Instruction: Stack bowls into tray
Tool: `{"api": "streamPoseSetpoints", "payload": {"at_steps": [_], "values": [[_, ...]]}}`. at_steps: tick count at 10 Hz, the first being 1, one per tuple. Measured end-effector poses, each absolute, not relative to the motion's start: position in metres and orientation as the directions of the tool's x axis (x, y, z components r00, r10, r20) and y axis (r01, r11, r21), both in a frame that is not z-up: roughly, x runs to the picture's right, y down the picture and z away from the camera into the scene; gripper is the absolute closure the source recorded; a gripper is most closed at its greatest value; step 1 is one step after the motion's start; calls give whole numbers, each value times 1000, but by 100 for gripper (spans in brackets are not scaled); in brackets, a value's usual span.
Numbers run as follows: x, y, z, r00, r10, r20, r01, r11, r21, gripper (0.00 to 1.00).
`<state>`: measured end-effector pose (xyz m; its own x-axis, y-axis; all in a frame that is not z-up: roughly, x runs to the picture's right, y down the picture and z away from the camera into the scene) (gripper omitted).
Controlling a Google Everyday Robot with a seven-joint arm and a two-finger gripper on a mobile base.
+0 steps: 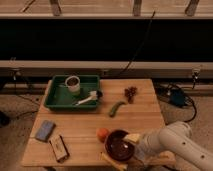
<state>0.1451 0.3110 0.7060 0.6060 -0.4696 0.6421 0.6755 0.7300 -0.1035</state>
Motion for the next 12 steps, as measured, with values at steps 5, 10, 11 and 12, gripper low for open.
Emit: {"api": "streamPoseSetpoints", "payload": {"at_steps": [5,10,11,12], "values": [[135,312,714,642,-432,634,586,810,-41,20],[120,310,722,665,-397,633,514,858,-3,39],[117,310,724,668,-390,634,502,865,3,51],[116,309,725,672,-382,634,489,872,7,62]]}}
